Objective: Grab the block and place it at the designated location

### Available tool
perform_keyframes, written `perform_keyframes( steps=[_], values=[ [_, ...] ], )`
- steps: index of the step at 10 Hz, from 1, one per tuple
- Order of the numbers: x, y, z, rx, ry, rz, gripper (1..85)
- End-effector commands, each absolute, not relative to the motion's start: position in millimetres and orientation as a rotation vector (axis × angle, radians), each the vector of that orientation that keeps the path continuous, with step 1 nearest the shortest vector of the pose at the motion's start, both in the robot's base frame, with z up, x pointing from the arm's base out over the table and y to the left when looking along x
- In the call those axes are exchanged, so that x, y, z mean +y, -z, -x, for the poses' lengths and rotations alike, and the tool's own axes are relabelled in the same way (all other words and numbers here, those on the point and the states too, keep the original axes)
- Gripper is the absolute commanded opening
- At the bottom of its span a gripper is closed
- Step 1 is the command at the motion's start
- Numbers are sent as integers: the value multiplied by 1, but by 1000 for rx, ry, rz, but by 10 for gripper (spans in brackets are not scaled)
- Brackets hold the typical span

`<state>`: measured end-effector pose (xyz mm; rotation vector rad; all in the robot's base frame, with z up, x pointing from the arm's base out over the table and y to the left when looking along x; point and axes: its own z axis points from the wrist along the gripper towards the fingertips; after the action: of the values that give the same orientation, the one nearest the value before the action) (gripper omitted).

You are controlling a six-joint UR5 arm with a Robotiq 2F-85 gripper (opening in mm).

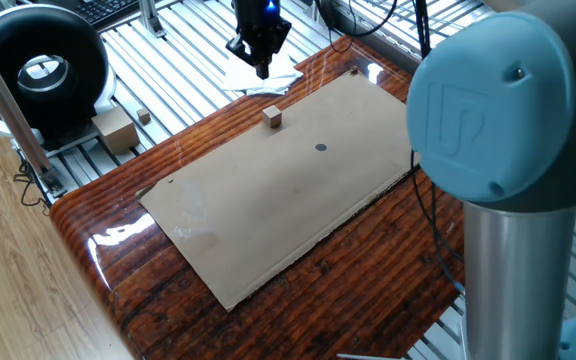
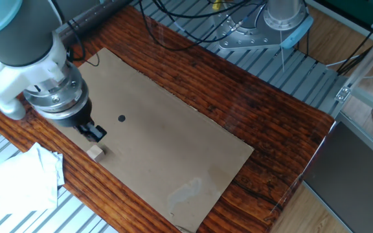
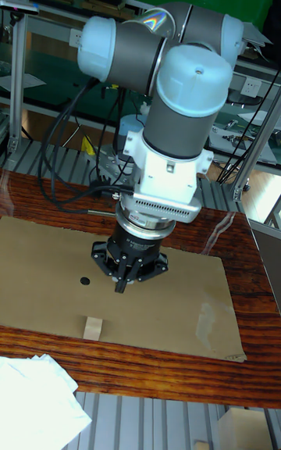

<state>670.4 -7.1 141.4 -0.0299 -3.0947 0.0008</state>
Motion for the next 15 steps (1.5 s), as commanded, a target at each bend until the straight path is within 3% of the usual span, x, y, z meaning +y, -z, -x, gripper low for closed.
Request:
perform_keyframes(
  steps=[1, 2, 4, 5, 9, 15],
  values=[
    [12, -138, -683, -3116, 130, 48, 60],
    [1, -124, -698, -3145, 81, -49, 197],
    [0, -104, -705, -3141, 93, -95, 253],
    [-5, -101, -709, -3142, 81, -122, 397],
    [-36, -75, -721, -3154, -15, -181, 463],
    [-29, -43, -697, -3151, 23, -57, 507]
  ],
)
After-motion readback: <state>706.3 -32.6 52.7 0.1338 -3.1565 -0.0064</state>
